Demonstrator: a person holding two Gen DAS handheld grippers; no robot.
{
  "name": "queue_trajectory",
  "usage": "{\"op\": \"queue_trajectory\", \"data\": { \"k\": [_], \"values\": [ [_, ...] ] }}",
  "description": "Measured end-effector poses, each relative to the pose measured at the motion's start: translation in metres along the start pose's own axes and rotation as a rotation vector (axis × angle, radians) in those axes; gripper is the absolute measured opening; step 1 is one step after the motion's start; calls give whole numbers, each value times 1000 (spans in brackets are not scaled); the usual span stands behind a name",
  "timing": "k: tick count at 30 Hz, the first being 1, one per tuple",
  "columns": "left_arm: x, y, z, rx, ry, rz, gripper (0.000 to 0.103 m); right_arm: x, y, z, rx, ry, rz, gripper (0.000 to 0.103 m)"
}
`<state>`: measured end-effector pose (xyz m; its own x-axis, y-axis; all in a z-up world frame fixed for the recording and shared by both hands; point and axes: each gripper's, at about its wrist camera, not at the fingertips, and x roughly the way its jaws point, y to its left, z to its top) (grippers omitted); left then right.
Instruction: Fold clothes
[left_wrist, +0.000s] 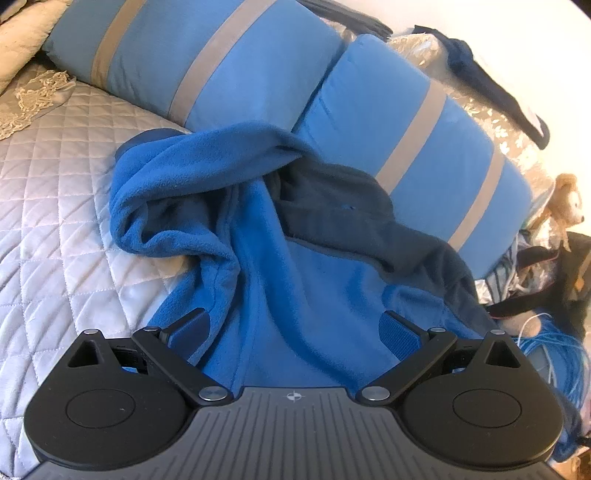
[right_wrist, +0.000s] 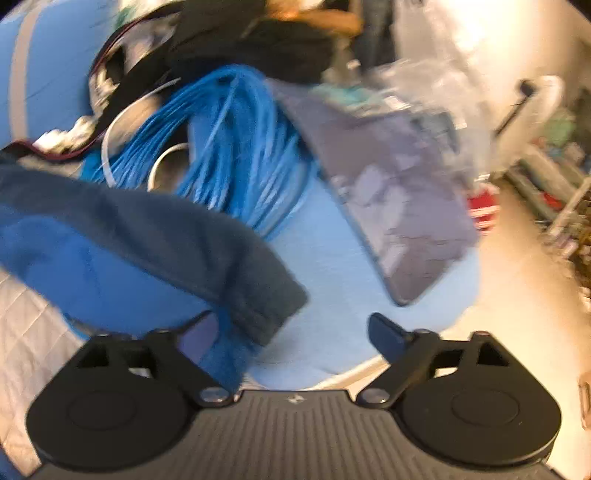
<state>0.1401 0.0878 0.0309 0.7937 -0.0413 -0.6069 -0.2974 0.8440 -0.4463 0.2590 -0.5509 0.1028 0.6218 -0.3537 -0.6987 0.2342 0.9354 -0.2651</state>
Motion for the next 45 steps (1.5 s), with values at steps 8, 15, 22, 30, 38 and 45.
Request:
{"op": "queue_trajectory", "data": {
  "k": [8,15,22,30,38,45],
  "values": [
    [-37,-4,5,97,-74,47,100,-100,43,7,86,-322,103,103],
    [-87,-7,25,233,-155,134,100,-171,146,19,0,-429,443,103],
    [-60,-12,58,477,-173,337,100,-212,274,7,-110,-428,737,103],
    [46,5,64,682,-116,505,98,-194,377,-37,-120,-397,977,103],
    [115,10,59,876,-93,538,94,-171,394,-48,-183,-293,908,103],
    [119,20,77,847,-149,630,9,-171,405,-56,-236,-288,951,103]
  ]
}}
